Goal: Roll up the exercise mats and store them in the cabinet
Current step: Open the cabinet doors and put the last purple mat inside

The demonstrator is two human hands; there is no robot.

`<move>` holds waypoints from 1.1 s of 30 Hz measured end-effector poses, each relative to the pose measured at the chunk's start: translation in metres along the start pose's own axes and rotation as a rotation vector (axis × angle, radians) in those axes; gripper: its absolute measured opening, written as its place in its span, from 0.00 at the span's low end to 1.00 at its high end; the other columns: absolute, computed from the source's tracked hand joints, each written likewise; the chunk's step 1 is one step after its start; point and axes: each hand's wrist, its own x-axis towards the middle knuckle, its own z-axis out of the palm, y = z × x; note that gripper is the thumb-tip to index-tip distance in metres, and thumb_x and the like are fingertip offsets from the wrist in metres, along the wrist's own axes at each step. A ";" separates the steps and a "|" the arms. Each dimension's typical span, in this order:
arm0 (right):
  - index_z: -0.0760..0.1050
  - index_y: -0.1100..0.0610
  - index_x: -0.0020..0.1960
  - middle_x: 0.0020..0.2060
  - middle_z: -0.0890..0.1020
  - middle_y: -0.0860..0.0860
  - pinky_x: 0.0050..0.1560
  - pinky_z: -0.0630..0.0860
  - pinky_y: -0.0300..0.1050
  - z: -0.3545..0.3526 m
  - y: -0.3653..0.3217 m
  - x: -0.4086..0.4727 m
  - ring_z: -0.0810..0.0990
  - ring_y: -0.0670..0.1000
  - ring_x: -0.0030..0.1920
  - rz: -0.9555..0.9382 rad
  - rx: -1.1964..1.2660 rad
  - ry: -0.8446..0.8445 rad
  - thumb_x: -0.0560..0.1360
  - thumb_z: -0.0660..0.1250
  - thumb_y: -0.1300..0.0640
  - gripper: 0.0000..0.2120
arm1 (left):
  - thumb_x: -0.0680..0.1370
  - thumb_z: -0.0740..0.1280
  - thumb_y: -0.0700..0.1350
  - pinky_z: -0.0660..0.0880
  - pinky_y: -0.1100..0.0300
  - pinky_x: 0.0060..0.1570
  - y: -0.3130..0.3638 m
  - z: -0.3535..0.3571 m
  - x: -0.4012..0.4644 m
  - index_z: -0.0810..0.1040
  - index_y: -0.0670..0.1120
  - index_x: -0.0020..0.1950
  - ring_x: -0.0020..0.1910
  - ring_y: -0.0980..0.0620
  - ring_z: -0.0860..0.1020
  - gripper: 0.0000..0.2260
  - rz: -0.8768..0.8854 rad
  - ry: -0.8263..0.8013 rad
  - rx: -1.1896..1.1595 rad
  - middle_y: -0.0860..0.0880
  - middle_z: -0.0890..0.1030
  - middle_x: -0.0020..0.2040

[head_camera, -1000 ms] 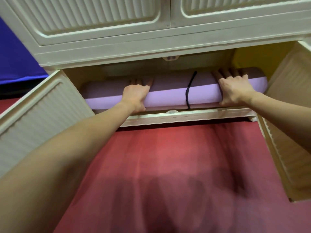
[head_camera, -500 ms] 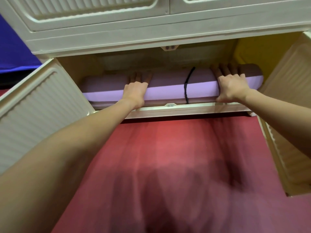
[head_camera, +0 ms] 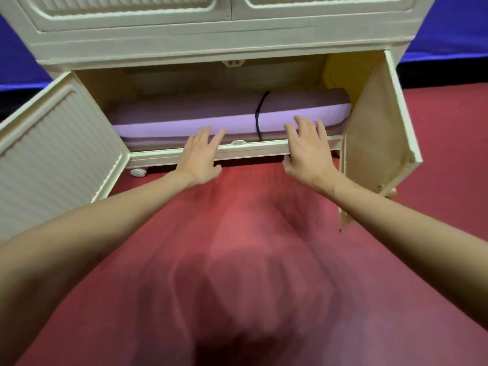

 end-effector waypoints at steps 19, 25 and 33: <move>0.67 0.61 0.70 0.70 0.64 0.69 0.72 0.59 0.59 -0.098 -0.025 -0.071 0.61 0.66 0.72 0.022 -0.024 0.523 0.64 0.58 0.76 0.35 | 0.73 0.69 0.42 0.66 0.49 0.65 0.052 -0.100 -0.080 0.68 0.40 0.71 0.67 0.41 0.69 0.27 0.052 0.243 -0.188 0.41 0.71 0.67; 0.54 0.68 0.75 0.66 0.66 0.66 0.64 0.65 0.53 -0.086 -0.040 -0.072 0.67 0.65 0.64 0.379 0.310 0.416 0.66 0.60 0.68 0.38 | 0.74 0.67 0.41 0.68 0.49 0.61 0.033 -0.114 -0.110 0.72 0.40 0.66 0.62 0.41 0.72 0.21 -0.073 0.469 -0.185 0.40 0.74 0.62; 0.65 0.66 0.65 0.57 0.74 0.61 0.54 0.73 0.55 -0.057 -0.077 -0.056 0.75 0.63 0.57 0.603 0.569 0.370 0.73 0.63 0.63 0.22 | 0.71 0.65 0.37 0.70 0.51 0.54 -0.002 -0.104 -0.165 0.77 0.38 0.57 0.53 0.40 0.76 0.14 -0.283 0.661 -0.210 0.40 0.79 0.52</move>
